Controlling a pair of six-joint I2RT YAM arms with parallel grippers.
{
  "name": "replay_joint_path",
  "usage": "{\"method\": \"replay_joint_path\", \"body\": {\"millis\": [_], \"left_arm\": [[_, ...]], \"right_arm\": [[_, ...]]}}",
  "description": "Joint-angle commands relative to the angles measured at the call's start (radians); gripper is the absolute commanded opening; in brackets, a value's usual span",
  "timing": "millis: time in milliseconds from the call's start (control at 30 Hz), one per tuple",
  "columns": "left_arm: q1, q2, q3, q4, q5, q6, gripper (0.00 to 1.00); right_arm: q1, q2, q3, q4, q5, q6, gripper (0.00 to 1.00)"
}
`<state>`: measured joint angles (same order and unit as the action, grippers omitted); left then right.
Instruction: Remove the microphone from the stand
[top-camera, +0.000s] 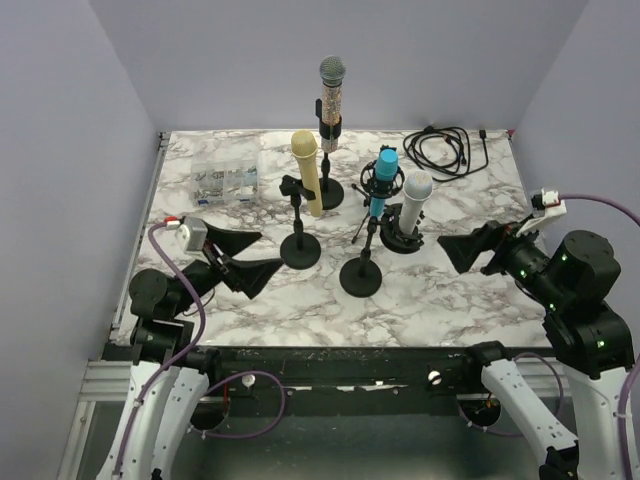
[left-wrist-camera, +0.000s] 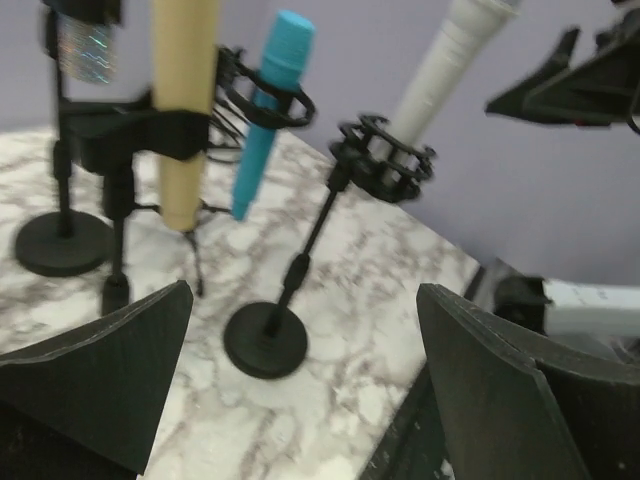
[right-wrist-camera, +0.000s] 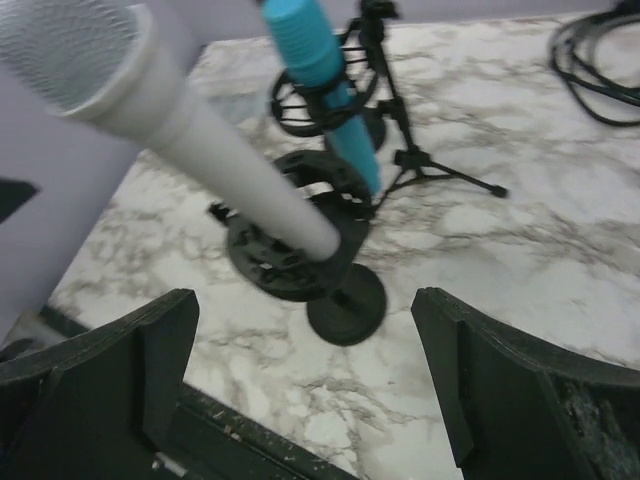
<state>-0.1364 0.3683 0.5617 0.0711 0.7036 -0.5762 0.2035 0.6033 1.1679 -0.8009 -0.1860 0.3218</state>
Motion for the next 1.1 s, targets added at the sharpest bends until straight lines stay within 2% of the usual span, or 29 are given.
{"method": "replay_joint_path", "body": {"millis": [0,100,200,367,433,500,733,833,933,1067], "left_arm": [[-0.151,0.029,-0.024,0.092,0.203,-0.010,0.99],[-0.329,0.071,-0.002,0.042,0.128,0.046,0.99],[-0.516,0.102,0.002,0.032,-0.038,0.085,0.99],[-0.769,0.206,0.009,0.123,-0.370,0.111,0.99],[-0.833,0.275,0.039,0.155,-0.453,0.138,0.99],[-0.877,0.344,0.074,0.164,-0.574,0.143,0.99],[-0.992,0.542,0.107,0.360,-0.918,0.224,0.99],[-1.008,0.616,0.120,0.441,-1.002,0.259,0.99],[-1.010,0.681,0.150,0.475,-1.032,0.282,0.99],[-1.011,0.762,0.206,0.448,-1.054,0.283,0.92]], "right_arm": [[0.005,-0.048,-0.040,0.156,-0.490,-0.062,1.00],[0.007,-0.015,-0.069,0.207,-0.449,-0.057,1.00],[0.006,0.051,-0.064,0.232,-0.392,-0.057,1.00],[0.006,0.142,-0.028,0.248,-0.267,-0.047,1.00],[0.007,0.151,-0.016,0.253,-0.210,-0.044,1.00],[0.006,0.155,-0.014,0.251,-0.158,-0.060,1.00],[0.008,0.170,-0.028,0.276,-0.234,-0.094,1.00],[0.022,0.185,-0.032,0.297,-0.317,-0.089,0.98],[0.052,0.184,-0.045,0.323,-0.307,-0.099,0.98],[0.082,0.229,-0.023,0.344,-0.362,-0.107,0.98]]}}
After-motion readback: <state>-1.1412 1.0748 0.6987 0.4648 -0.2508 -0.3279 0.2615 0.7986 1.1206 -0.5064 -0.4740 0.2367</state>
